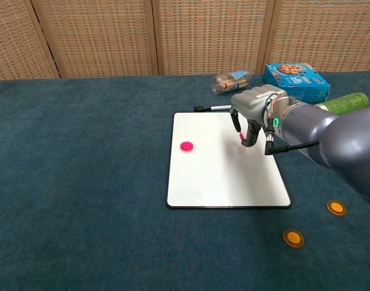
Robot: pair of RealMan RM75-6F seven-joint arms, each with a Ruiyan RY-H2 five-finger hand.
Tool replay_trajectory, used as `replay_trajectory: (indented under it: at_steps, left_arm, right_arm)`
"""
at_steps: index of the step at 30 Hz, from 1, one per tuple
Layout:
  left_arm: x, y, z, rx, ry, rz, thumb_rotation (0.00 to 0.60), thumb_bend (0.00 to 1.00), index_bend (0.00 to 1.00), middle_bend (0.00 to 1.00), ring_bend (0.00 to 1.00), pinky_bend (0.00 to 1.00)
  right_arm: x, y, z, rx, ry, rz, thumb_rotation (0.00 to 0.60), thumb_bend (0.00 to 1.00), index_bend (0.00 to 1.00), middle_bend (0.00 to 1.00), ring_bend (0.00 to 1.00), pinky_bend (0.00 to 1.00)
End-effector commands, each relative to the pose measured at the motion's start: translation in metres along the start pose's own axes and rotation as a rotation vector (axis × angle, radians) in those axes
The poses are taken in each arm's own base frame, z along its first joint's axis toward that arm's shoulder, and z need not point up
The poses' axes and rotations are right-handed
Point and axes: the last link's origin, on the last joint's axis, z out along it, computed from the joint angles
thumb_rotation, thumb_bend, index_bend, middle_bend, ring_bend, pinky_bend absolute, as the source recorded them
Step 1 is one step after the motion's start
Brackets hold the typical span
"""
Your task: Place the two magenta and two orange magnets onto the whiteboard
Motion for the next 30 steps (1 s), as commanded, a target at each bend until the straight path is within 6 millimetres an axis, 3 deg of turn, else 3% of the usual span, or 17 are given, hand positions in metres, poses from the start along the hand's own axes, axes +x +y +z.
replay_trajectory:
  at_steps: [1, 7, 14, 30]
  left_arm:
    - [0.0, 0.001, -0.001, -0.005, 0.0, 0.002, 0.6, 0.02, 0.0, 0.0, 0.0, 0.0]
    - [-0.001, 0.003, -0.004, -0.019, 0.001, 0.005, 0.6, 0.02, 0.0, 0.0, 0.0, 0.0]
    - [0.0, 0.003, -0.005, -0.028, 0.003, 0.001, 0.6, 0.02, 0.0, 0.0, 0.0, 0.0]
    - [-0.003, 0.005, -0.009, -0.051, -0.007, 0.007, 0.6, 0.02, 0.0, 0.0, 0.0, 0.0]
  right_arm:
    - [0.007, 0.007, -0.008, 0.008, 0.021, 0.0, 0.6, 0.36, 0.39, 0.98, 1.0, 1.0]
    - [0.014, 0.017, -0.018, 0.01, 0.037, 0.013, 0.6, 0.35, 0.37, 0.98, 1.0, 1.0]
    - [0.008, 0.035, -0.047, 0.042, 0.029, 0.026, 0.6, 0.36, 0.37, 0.98, 1.0, 1.0]
    - [-0.047, 0.104, -0.137, 0.08, -0.091, 0.097, 0.6, 0.36, 0.37, 0.98, 1.0, 1.0]
